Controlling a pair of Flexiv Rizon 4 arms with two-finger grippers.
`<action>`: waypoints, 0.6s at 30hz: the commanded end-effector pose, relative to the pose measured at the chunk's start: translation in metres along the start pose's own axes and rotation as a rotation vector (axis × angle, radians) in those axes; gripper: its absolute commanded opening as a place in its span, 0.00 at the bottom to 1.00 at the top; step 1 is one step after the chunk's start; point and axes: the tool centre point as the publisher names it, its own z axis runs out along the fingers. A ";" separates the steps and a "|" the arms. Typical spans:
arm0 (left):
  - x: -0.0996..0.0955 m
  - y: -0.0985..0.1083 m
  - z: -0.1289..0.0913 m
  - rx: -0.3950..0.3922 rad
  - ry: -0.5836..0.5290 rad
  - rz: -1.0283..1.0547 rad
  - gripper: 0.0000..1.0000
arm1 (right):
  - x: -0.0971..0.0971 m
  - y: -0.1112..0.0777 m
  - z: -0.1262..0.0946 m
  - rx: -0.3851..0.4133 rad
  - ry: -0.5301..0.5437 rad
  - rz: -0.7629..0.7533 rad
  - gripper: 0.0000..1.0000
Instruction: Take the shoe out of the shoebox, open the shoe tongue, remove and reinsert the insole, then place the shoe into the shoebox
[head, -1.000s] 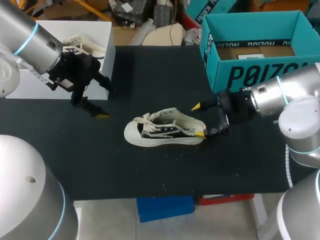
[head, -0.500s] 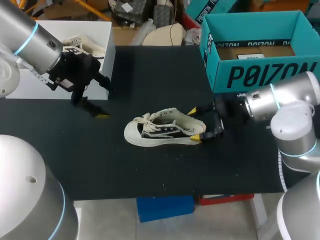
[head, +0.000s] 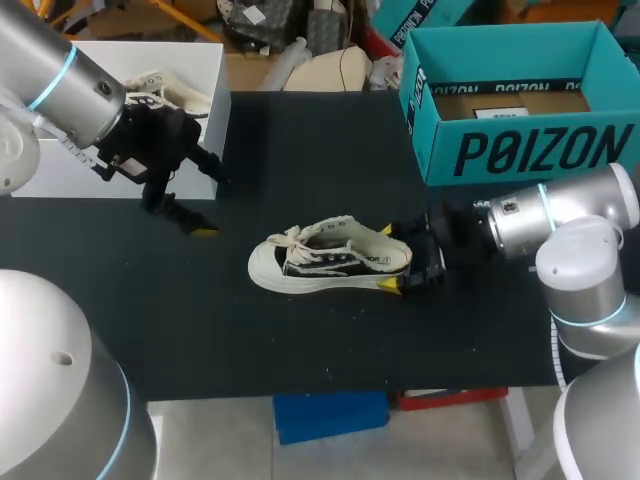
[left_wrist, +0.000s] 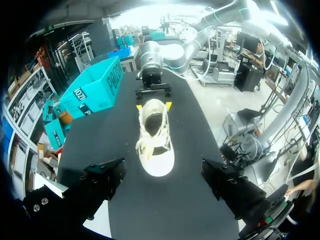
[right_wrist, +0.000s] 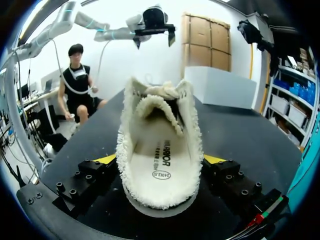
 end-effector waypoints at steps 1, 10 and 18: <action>0.000 0.001 0.001 0.001 -0.003 0.002 1.00 | -0.002 -0.003 0.002 -0.002 -0.003 0.001 1.00; 0.000 0.001 0.001 0.001 -0.003 0.002 1.00 | -0.007 -0.011 0.008 -0.028 -0.001 0.008 0.75; 0.000 0.001 0.001 0.001 -0.003 0.002 1.00 | -0.007 -0.011 0.008 -0.028 -0.001 0.008 0.00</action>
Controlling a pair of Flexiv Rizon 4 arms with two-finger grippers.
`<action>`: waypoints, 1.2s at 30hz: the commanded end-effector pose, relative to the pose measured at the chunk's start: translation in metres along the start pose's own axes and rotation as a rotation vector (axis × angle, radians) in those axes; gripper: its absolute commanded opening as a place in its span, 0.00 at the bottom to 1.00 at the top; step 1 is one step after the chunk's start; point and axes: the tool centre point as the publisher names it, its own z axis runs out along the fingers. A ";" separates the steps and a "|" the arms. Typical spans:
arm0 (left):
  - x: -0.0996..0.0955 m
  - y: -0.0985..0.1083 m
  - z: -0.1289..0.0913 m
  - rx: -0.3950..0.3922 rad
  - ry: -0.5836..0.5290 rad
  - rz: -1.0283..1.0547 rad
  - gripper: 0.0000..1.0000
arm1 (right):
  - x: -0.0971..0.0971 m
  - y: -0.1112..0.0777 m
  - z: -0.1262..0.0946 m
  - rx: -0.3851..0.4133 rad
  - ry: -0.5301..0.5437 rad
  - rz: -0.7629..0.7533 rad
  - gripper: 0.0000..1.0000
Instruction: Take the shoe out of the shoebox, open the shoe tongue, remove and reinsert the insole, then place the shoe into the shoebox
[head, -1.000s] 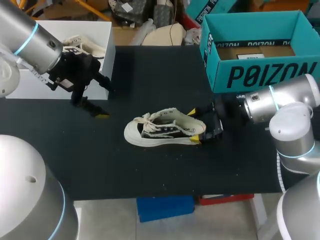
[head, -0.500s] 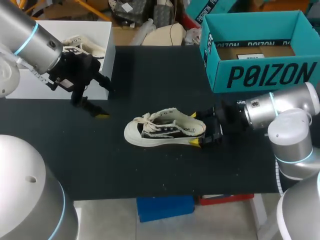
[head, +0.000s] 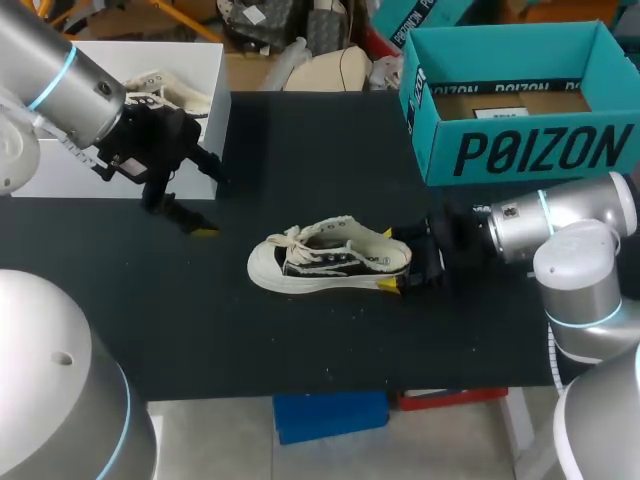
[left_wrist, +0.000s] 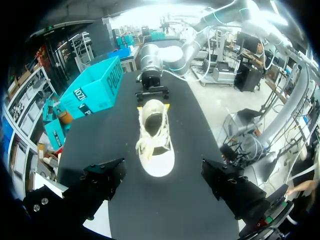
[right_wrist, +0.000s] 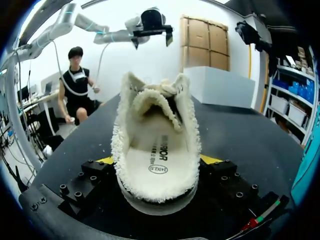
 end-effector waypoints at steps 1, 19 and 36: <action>0.000 0.001 0.001 0.001 -0.003 0.002 1.00 | -0.002 -0.004 0.004 0.002 0.002 0.001 0.00; -0.026 -0.036 0.072 -0.406 0.110 -0.466 1.00 | -0.002 -0.004 0.004 0.002 0.002 0.001 0.00; -0.038 -0.051 0.078 -0.366 0.147 -0.507 1.00 | -0.002 -0.004 0.004 0.002 0.002 0.001 0.00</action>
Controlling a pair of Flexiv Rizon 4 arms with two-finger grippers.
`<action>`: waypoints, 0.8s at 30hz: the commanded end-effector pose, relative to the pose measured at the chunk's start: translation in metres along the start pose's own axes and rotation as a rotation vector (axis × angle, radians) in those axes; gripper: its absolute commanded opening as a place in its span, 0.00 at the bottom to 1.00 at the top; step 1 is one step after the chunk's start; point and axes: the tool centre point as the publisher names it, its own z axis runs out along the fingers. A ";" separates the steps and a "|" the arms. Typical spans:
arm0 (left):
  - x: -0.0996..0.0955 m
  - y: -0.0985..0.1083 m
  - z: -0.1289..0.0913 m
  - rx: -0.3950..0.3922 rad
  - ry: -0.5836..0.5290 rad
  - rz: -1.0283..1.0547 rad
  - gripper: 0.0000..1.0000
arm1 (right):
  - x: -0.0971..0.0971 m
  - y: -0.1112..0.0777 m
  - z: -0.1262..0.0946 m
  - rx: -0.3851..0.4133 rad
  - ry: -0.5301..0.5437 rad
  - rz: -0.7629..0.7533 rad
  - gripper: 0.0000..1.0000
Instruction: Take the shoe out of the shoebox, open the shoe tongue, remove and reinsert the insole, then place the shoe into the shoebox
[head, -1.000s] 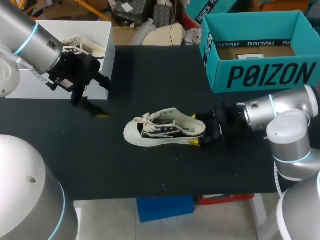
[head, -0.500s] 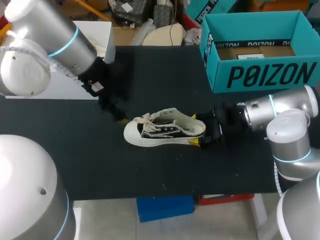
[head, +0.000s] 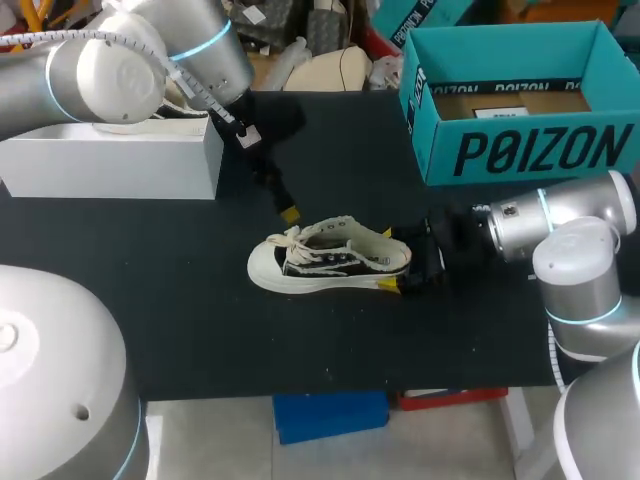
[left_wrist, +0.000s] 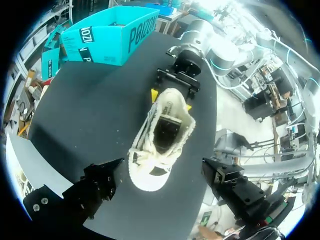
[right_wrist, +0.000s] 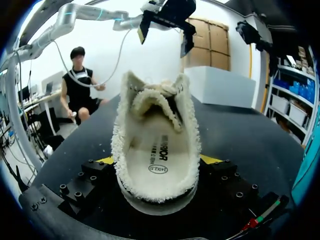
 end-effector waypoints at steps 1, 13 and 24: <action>-0.002 -0.005 -0.001 -0.109 -0.084 -0.111 1.00 | -0.001 -0.004 0.004 0.001 -0.002 0.001 0.00; 0.010 -0.023 0.000 -0.426 -0.419 -0.836 1.00 | -0.001 -0.004 0.004 0.001 -0.002 0.001 0.00; 0.019 -0.024 0.010 -0.455 -0.488 -0.981 1.00 | -0.001 -0.004 0.004 0.001 -0.002 0.001 0.00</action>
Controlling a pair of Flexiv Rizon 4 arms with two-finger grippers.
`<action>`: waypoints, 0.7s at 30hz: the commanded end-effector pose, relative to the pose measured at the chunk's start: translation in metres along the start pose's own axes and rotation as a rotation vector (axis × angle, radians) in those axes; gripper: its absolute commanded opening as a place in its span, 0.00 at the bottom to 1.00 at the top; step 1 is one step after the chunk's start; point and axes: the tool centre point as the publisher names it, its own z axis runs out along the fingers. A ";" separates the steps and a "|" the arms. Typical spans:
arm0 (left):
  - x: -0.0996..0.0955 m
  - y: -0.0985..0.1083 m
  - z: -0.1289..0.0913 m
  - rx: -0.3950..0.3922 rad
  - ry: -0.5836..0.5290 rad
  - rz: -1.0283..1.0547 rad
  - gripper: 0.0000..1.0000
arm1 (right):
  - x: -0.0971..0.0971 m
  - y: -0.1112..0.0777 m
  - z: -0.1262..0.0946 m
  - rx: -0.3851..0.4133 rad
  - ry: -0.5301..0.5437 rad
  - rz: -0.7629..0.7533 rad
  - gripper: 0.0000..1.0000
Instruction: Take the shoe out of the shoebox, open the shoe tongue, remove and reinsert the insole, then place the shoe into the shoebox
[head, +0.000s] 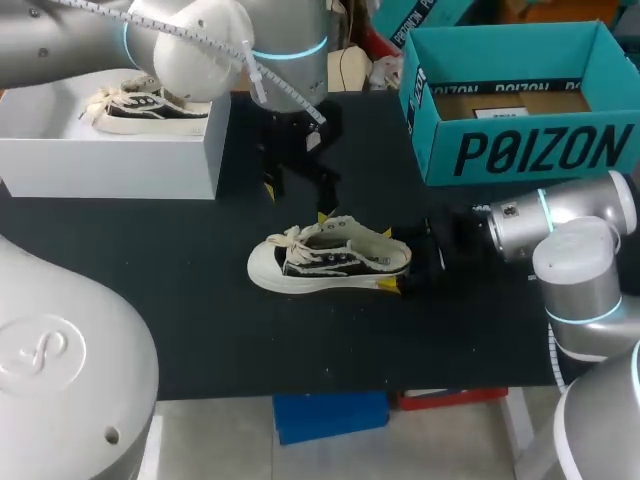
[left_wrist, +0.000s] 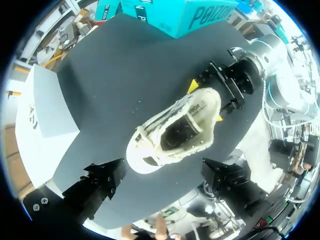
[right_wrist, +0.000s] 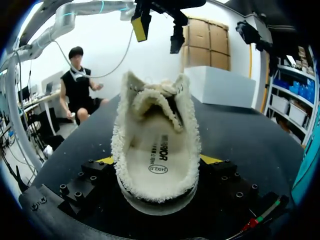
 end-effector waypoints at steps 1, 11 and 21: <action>0.005 -0.006 -0.002 -0.203 -0.224 -0.396 1.00 | -0.001 -0.004 0.004 0.001 -0.001 0.001 0.00; 0.020 -0.015 -0.006 -0.064 -0.371 -0.524 1.00 | -0.001 -0.004 0.004 0.001 -0.001 0.001 0.00; 0.044 -0.027 0.011 -0.012 -0.463 -0.556 1.00 | -0.001 -0.004 0.004 0.001 -0.001 0.001 0.00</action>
